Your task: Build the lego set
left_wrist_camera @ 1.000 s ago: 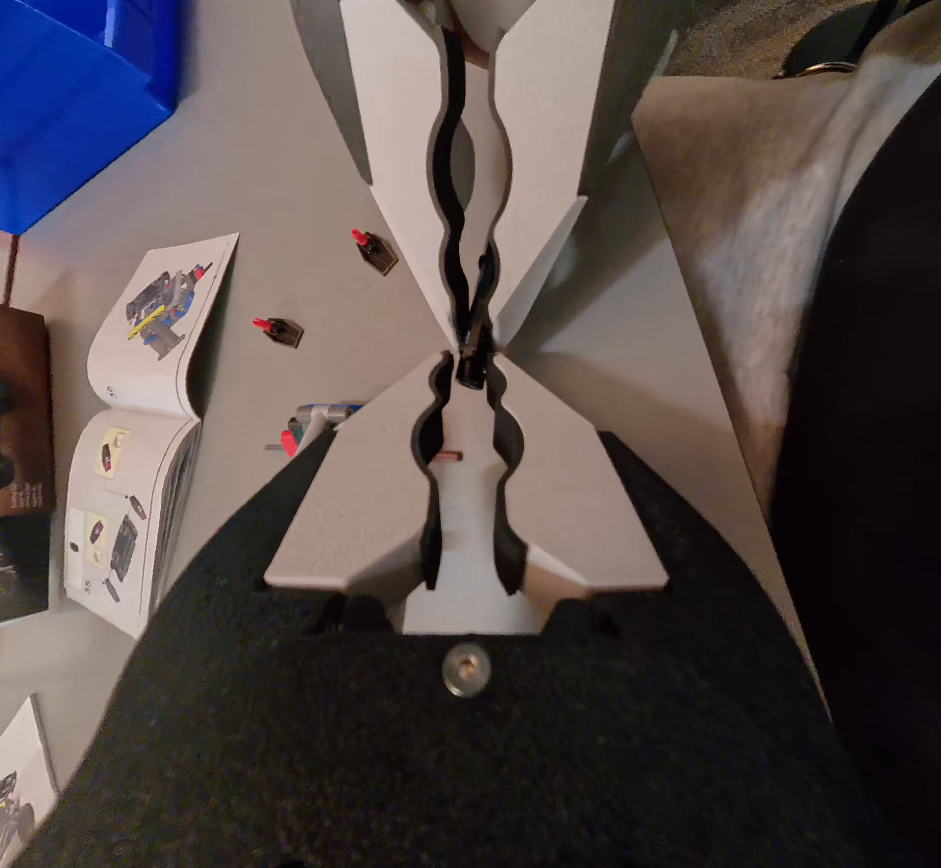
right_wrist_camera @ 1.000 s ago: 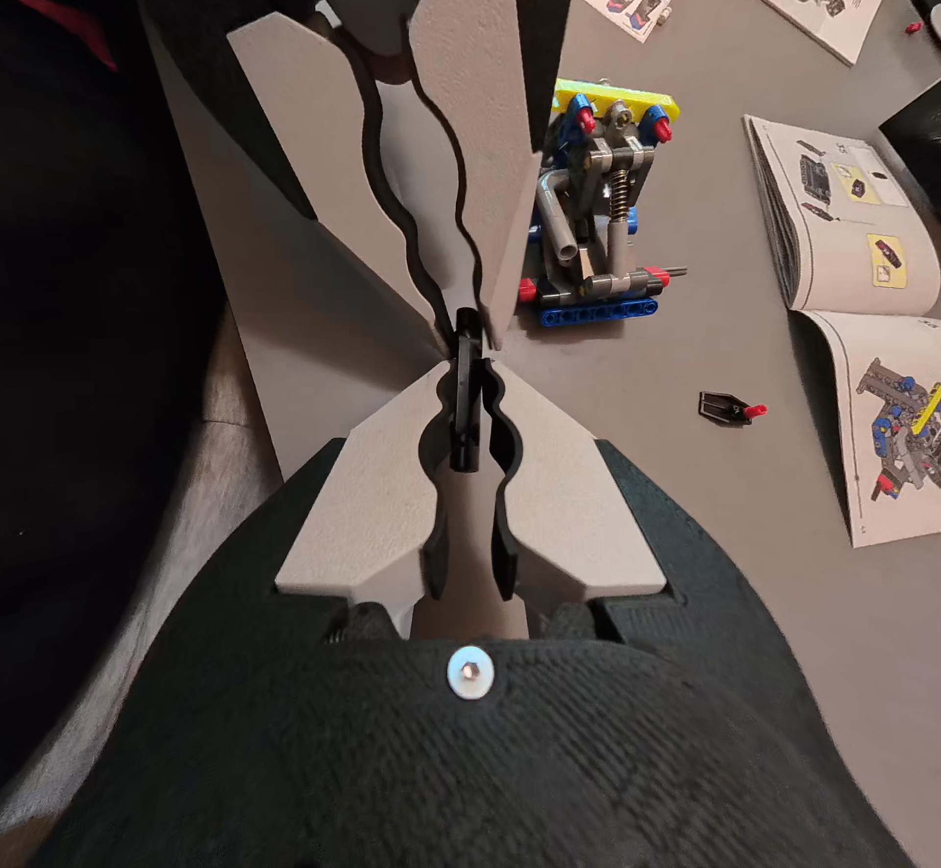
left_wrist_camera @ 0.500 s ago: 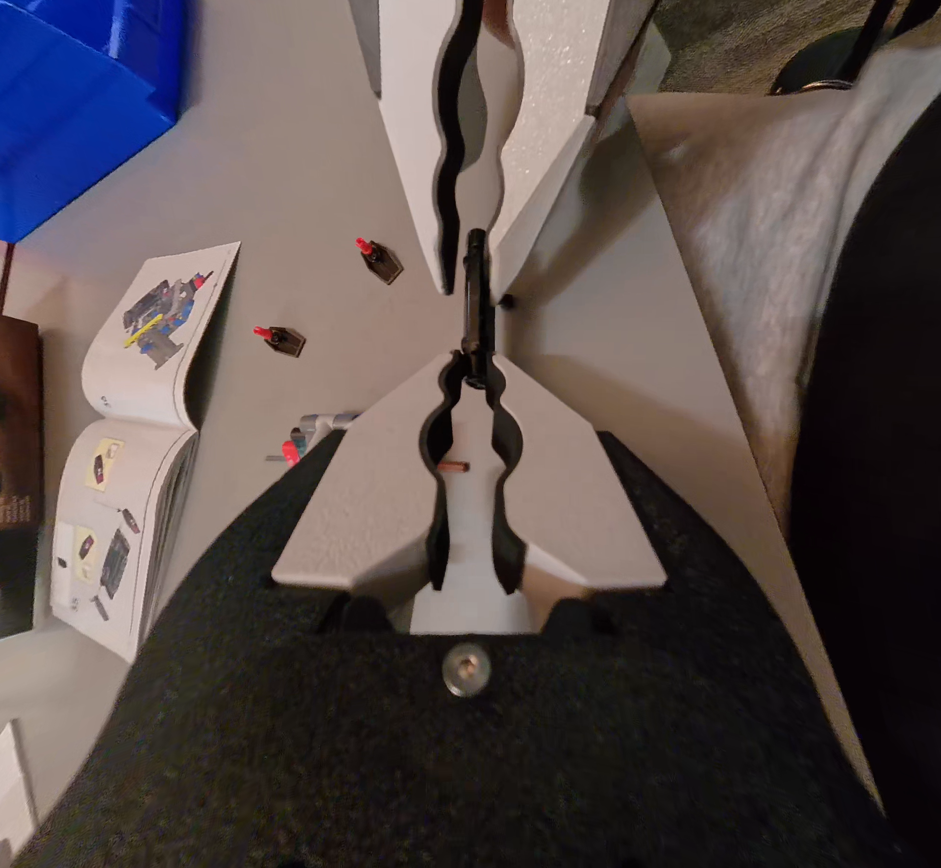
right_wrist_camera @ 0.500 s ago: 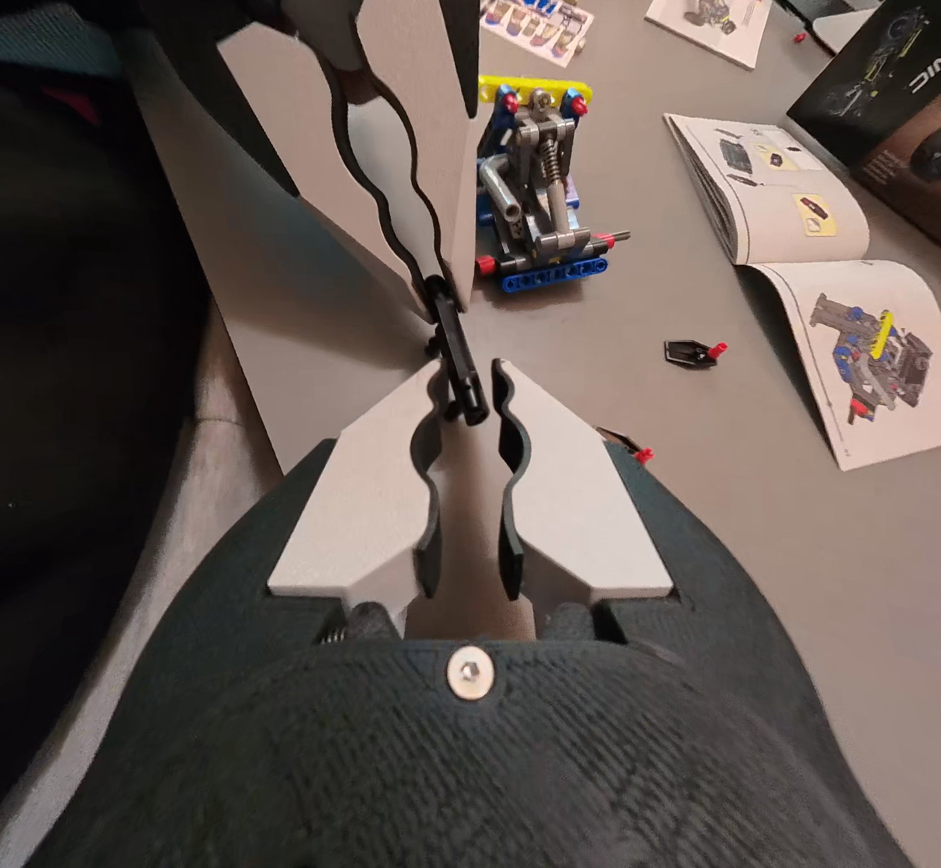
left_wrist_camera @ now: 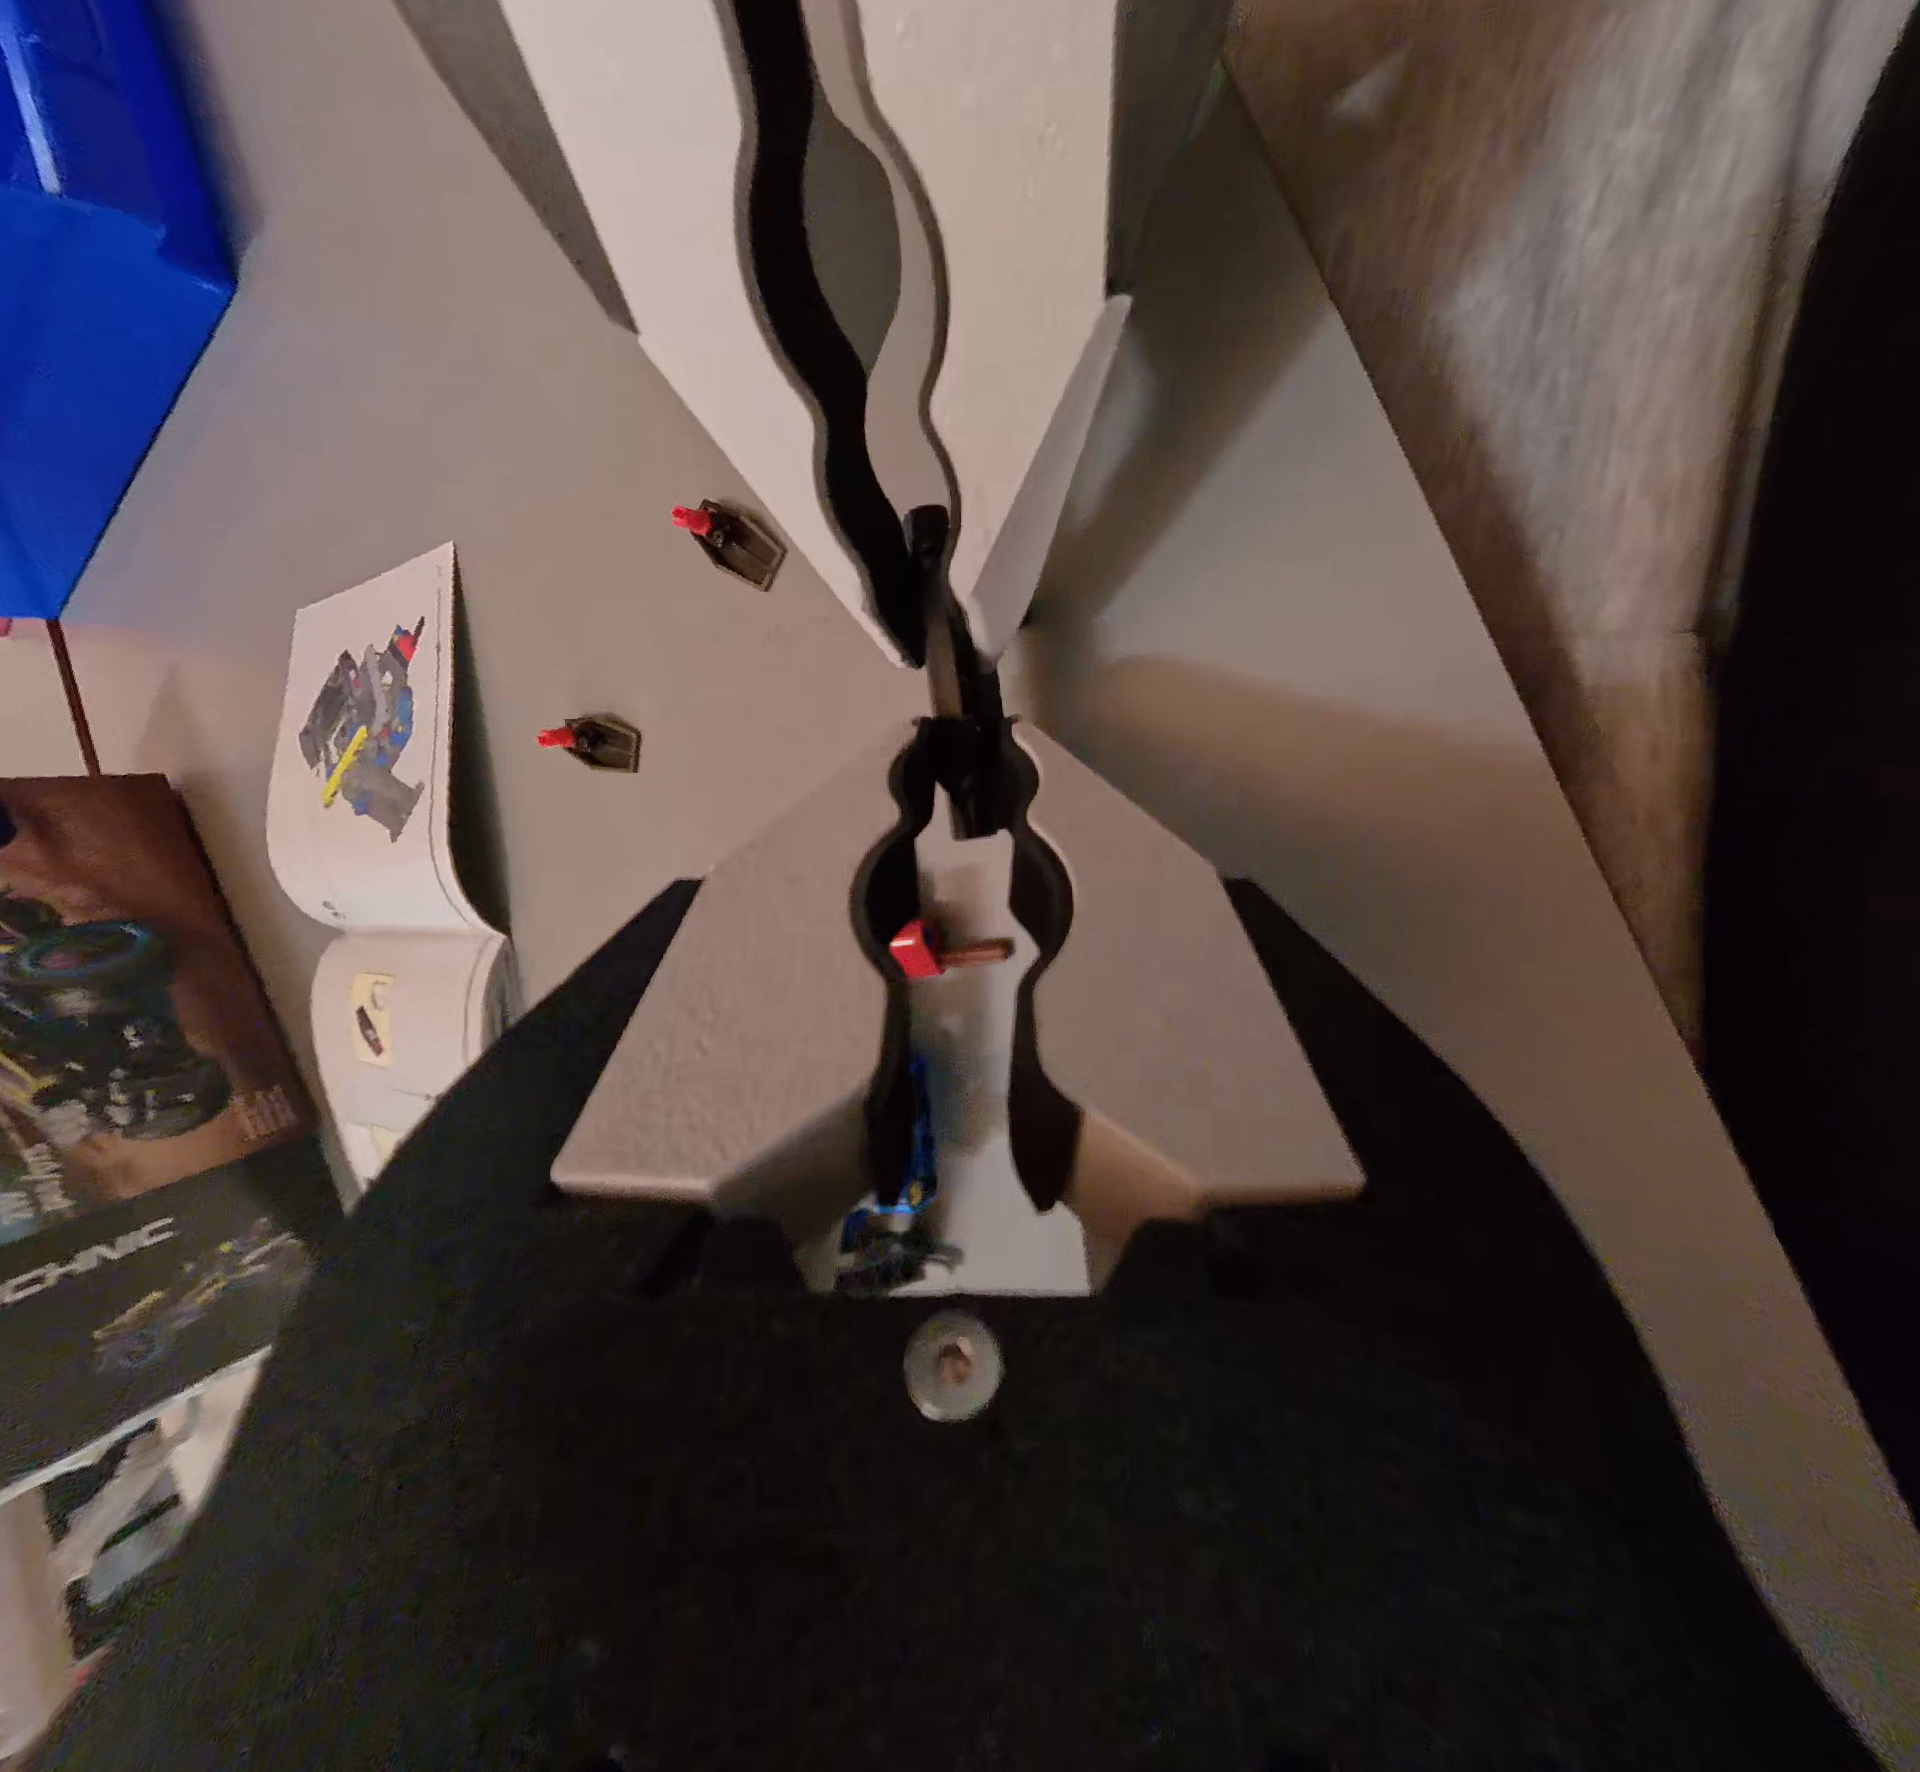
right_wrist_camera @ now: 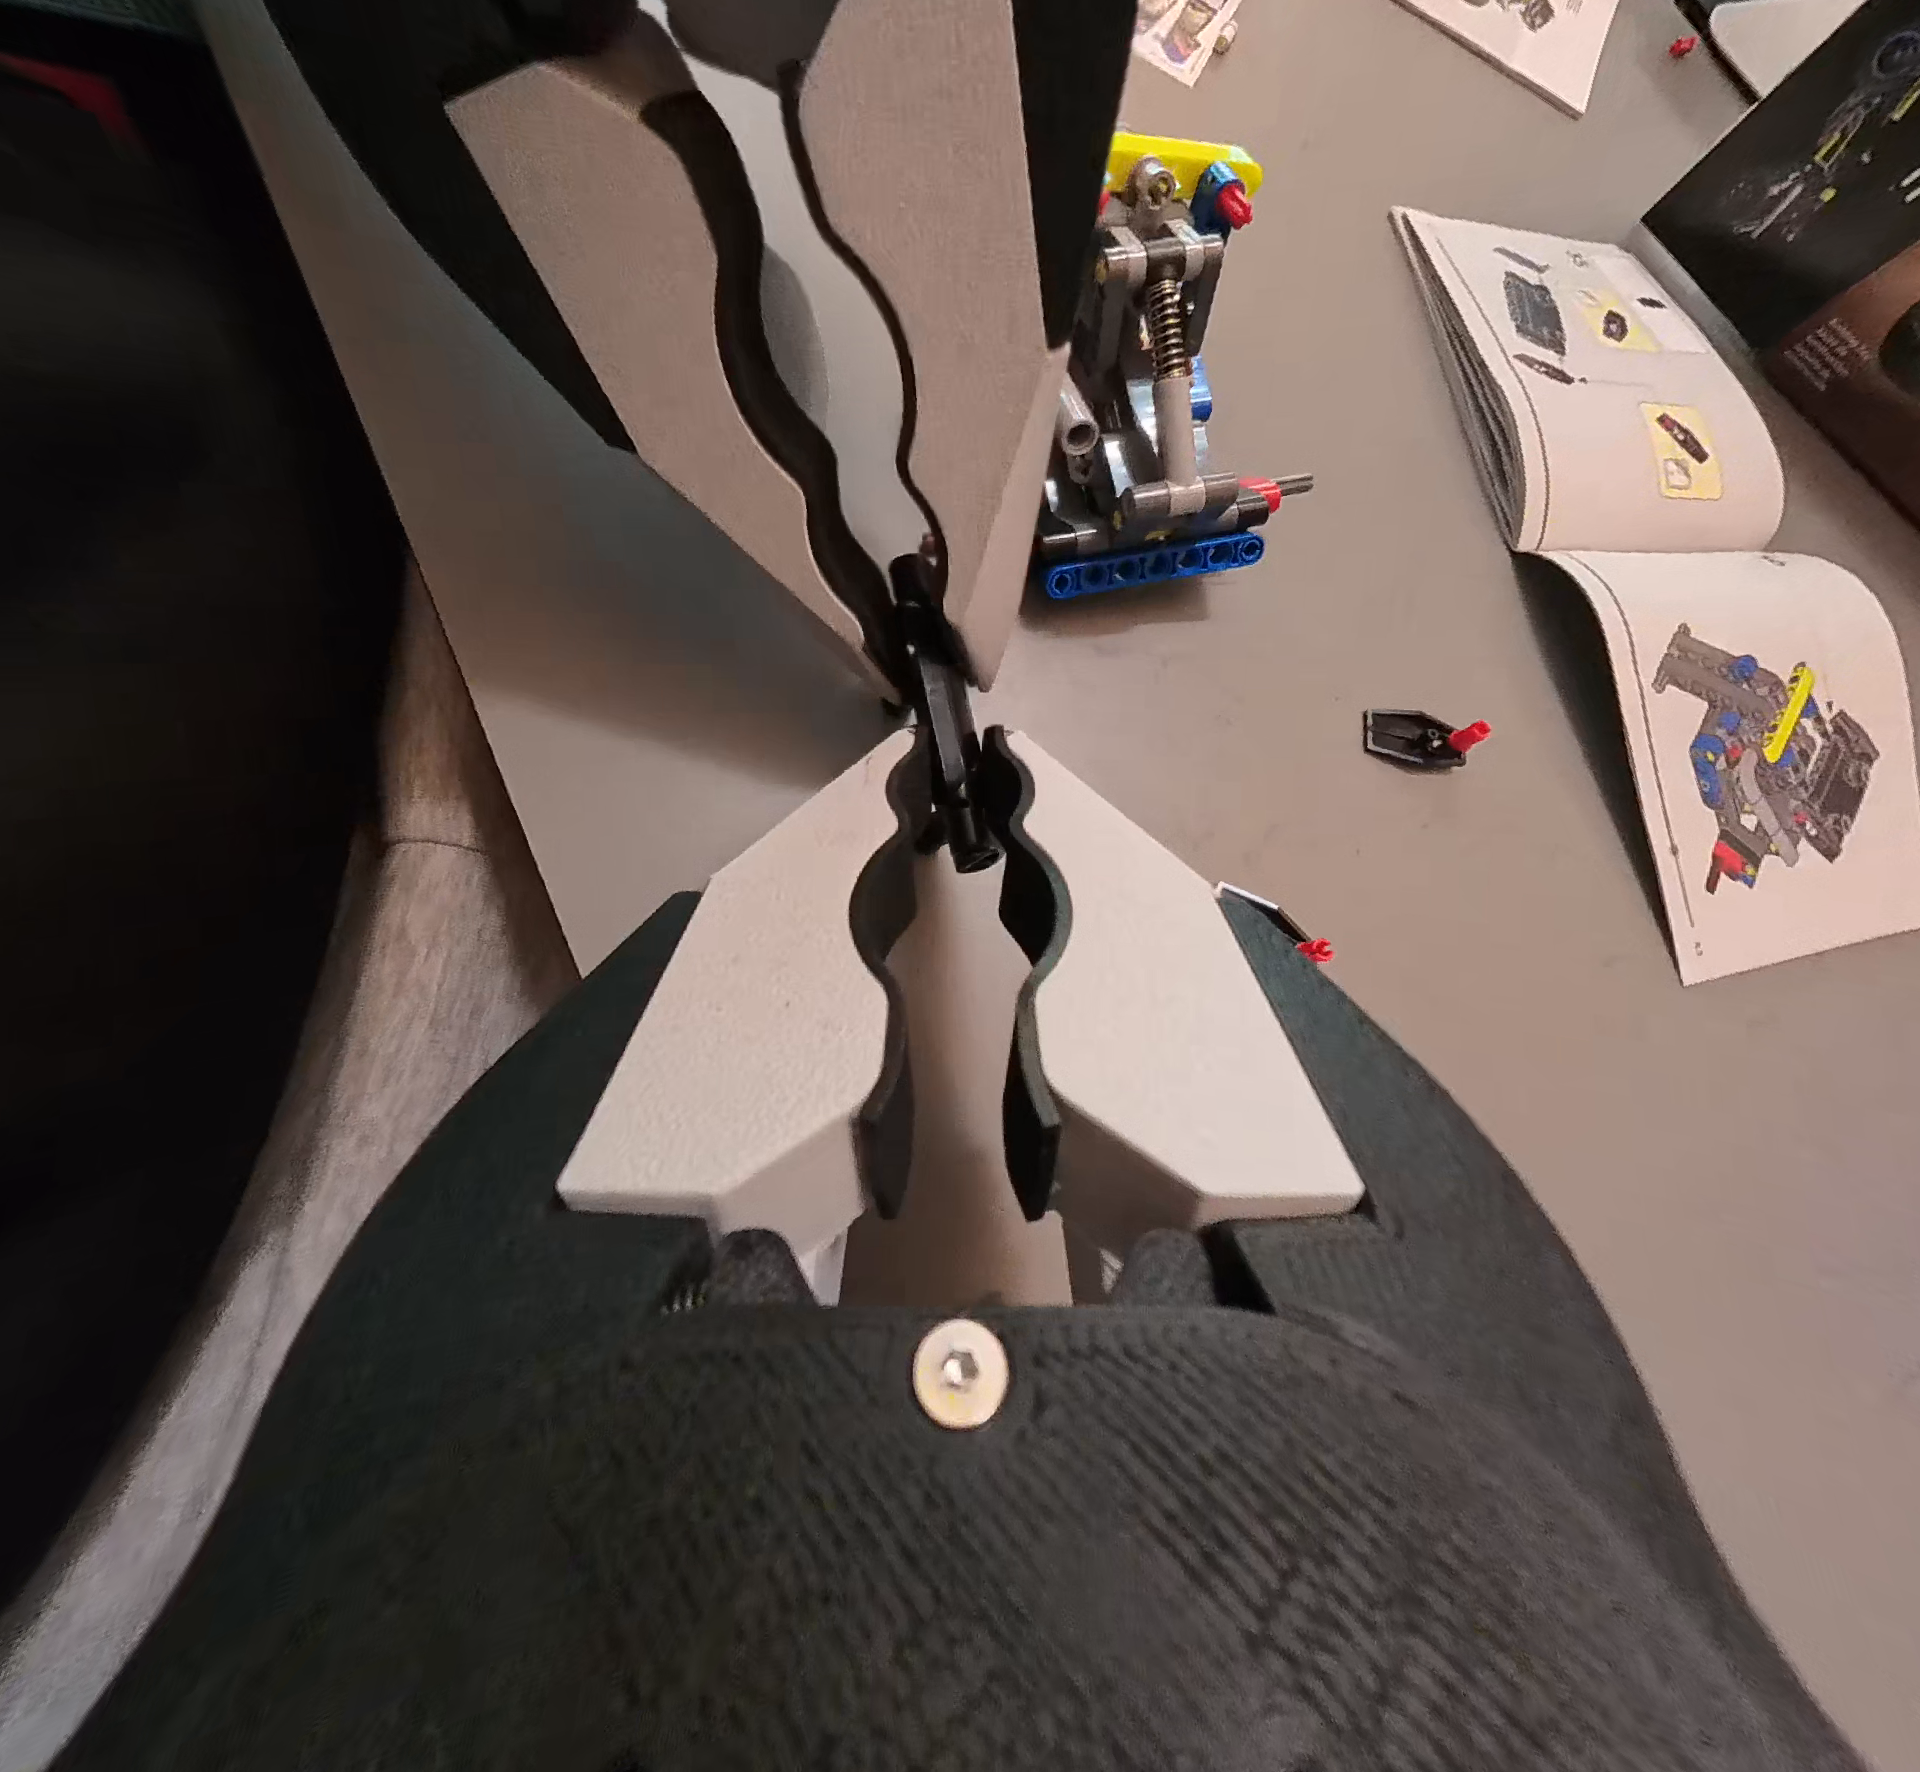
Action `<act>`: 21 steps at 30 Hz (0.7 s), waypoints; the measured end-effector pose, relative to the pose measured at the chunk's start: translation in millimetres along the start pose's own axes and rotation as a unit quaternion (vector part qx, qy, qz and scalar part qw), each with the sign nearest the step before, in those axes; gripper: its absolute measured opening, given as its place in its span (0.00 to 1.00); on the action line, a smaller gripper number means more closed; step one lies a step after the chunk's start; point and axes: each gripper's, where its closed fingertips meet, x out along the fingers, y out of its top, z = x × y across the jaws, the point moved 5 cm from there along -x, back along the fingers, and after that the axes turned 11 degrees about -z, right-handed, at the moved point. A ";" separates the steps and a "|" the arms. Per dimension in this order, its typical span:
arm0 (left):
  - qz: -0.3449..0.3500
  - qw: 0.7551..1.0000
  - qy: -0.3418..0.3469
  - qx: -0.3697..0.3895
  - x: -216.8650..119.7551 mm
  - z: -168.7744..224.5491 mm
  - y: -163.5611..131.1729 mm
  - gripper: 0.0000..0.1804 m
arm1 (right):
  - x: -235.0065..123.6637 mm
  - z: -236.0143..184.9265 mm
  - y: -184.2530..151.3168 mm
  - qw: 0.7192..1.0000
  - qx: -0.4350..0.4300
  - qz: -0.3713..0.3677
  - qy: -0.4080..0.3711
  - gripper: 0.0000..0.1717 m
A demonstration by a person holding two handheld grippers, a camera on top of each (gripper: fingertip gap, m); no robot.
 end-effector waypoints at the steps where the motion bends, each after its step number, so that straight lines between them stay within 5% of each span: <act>1: -0.007 1.000 0.005 0.006 -0.3 -0.4 0.6 0.04 | 0.1 0.3 0.0 1.000 -0.001 -0.001 -0.002 0.05; 8: -0.039 0.996 0.058 0.056 -3.9 0.3 9.9 0.02 | 1.1 1.4 -0.3 1.000 0.001 0.008 -0.003 0.04; 21: -0.114 0.990 -0.053 0.069 0.4 -9.9 8.7 0.00 | 4.3 -2.8 1.9 0.999 0.018 0.037 -0.011 0.05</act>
